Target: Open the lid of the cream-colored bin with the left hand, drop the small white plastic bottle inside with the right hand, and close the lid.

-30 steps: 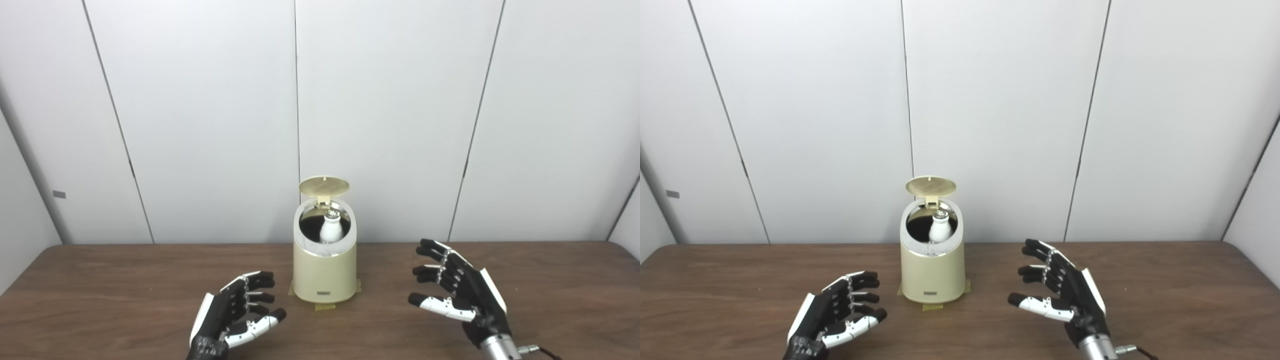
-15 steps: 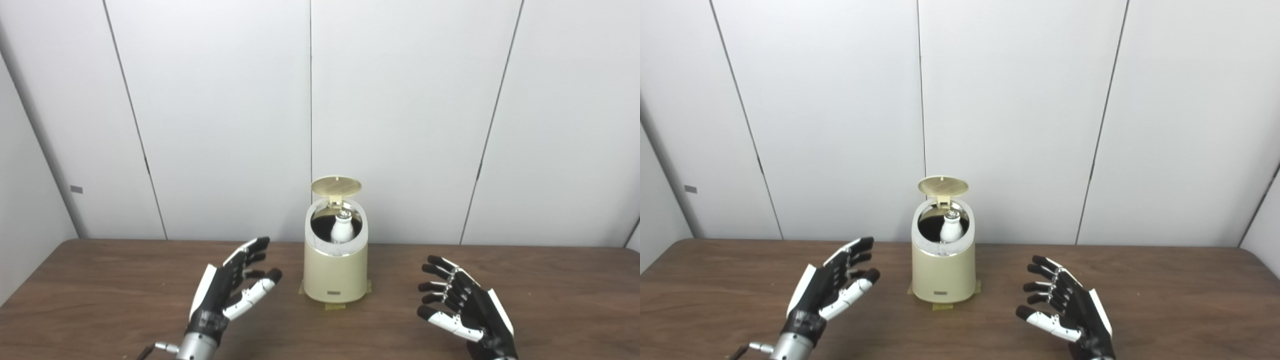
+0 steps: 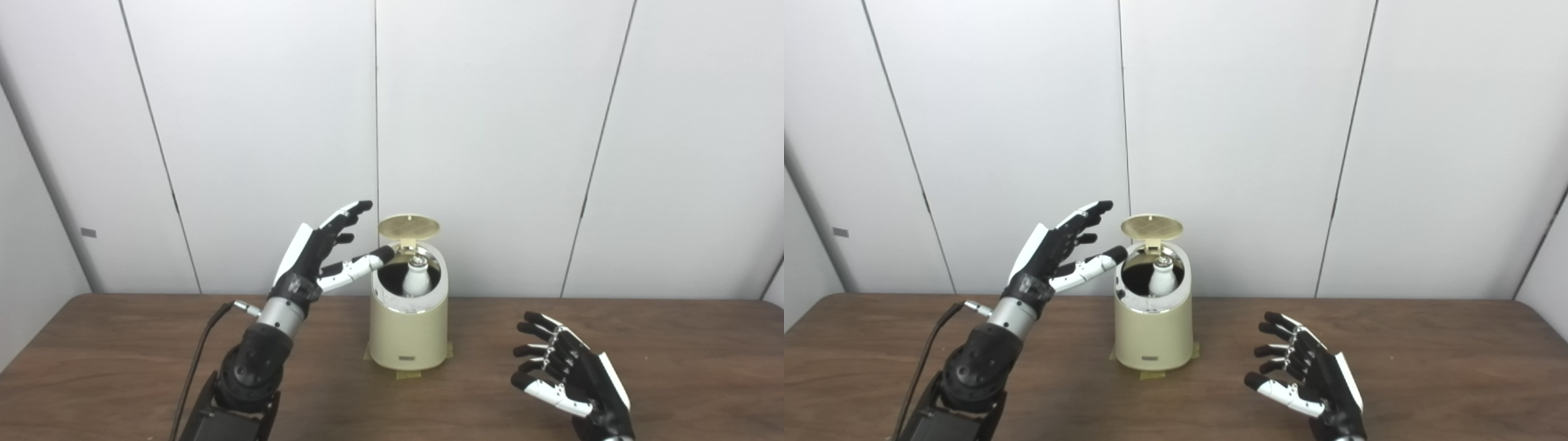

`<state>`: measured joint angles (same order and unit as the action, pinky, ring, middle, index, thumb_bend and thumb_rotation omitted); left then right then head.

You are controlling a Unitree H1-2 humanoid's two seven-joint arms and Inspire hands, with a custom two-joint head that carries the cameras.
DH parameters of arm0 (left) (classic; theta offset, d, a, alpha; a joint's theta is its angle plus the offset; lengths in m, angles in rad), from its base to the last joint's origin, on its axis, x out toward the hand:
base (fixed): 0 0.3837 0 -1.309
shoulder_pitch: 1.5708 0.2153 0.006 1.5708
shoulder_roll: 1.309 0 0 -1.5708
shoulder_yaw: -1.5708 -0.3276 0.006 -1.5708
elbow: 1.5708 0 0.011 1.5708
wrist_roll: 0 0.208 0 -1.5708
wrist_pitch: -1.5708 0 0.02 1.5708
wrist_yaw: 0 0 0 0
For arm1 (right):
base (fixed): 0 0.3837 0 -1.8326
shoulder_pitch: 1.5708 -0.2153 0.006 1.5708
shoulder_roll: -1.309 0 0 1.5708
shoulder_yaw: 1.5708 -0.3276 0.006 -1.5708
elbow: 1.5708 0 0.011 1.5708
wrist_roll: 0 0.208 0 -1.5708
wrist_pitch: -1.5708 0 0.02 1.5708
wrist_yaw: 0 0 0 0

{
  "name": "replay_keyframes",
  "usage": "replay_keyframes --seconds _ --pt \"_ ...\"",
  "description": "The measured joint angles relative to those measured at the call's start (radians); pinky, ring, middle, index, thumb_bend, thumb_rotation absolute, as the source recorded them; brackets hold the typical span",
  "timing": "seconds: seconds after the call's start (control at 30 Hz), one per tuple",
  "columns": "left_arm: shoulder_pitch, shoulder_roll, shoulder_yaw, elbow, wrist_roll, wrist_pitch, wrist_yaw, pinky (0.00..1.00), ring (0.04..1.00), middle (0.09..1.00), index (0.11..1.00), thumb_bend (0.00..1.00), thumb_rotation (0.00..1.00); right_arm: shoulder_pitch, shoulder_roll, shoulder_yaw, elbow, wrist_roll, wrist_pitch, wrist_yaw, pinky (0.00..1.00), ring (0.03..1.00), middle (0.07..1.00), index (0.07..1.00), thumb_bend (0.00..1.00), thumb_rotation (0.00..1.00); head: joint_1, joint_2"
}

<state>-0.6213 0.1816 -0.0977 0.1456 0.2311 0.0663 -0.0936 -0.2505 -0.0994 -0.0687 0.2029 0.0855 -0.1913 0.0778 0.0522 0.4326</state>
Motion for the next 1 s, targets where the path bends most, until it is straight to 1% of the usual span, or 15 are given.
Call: replay_keyframes --seconds 0.07,0.13,0.2,0.23,0.27,0.37,0.47,0.57,0.63,0.77,1.0 --pt "-0.026 0.0 -0.018 0.017 0.01 -0.001 -0.006 0.92 0.98 0.955 0.894 0.8 0.49 0.0 0.003 0.001 -0.004 0.0 0.0 -0.001 0.47 0.589 0.759 0.763 0.87 0.25 0.0 0.0" --pt "-0.05 0.001 -0.03 0.033 0.02 -0.001 -0.024 0.93 0.989 0.965 0.905 0.79 0.51 -0.001 0.007 0.004 -0.004 -0.001 0.0 -0.001 0.46 0.585 0.756 0.762 0.87 0.25 -0.002 0.0" --pt "-0.066 0.01 -0.059 0.046 0.042 -0.005 -0.041 0.92 0.979 0.958 0.905 0.79 0.52 -0.001 0.009 0.005 -0.004 -0.001 0.0 -0.001 0.46 0.58 0.749 0.757 0.87 0.25 -0.005 0.002" --pt "-0.072 0.014 -0.074 0.052 0.056 -0.007 -0.046 0.9 0.962 0.939 0.894 0.81 0.53 -0.001 0.009 0.005 -0.005 -0.001 0.001 -0.001 0.46 0.579 0.749 0.751 0.87 0.26 -0.008 0.003" --pt "-0.079 0.018 -0.091 0.057 0.08 -0.009 -0.048 0.89 0.96 0.937 0.893 0.82 0.53 -0.001 0.009 0.004 -0.008 -0.002 0.003 -0.003 0.46 0.578 0.749 0.751 0.87 0.26 -0.008 0.003" --pt "-0.094 0.021 -0.113 0.075 0.124 -0.016 -0.041 0.87 0.949 0.918 0.882 0.83 0.52 -0.001 0.009 0.005 -0.028 -0.01 0.011 -0.008 0.45 0.566 0.743 0.743 0.86 0.26 -0.012 0.005" --pt "-0.109 0.027 -0.136 0.093 0.174 -0.023 -0.036 0.87 0.953 0.903 0.873 0.84 0.51 -0.001 0.013 0.008 -0.033 -0.02 0.013 -0.012 0.44 0.55 0.738 0.735 0.84 0.23 -0.015 0.006" --pt "-0.122 0.029 -0.151 0.104 0.205 -0.026 -0.036 0.91 0.993 0.907 0.88 0.85 0.49 -0.001 0.023 0.009 -0.036 -0.024 0.03 -0.02 0.45 0.562 0.739 0.731 0.83 0.21 -0.018 0.009" --pt "-0.13 0.03 -0.16 0.118 0.218 -0.029 -0.043 0.93 0.999 0.909 0.881 0.85 0.5 -0.001 0.028 0.009 -0.038 -0.026 0.03 -0.022 0.46 0.563 0.743 0.733 0.83 0.21 -0.02 0.011" --pt "-0.133 0.039 -0.178 0.12 0.228 -0.045 -0.074 0.91 1.0 0.893 0.862 0.86 0.51 -0.001 0.028 0.009 -0.038 -0.027 0.03 -0.022 0.46 0.568 0.744 0.73 0.83 0.21 -0.026 0.012" --pt "-0.131 0.069 -0.184 0.102 0.248 -0.049 -0.1 0.9 1.0 0.882 0.845 0.87 0.53 -0.001 0.03 0.012 -0.039 -0.03 0.033 -0.023 0.46 0.571 0.745 0.738 0.83 0.22 -0.032 0.018"
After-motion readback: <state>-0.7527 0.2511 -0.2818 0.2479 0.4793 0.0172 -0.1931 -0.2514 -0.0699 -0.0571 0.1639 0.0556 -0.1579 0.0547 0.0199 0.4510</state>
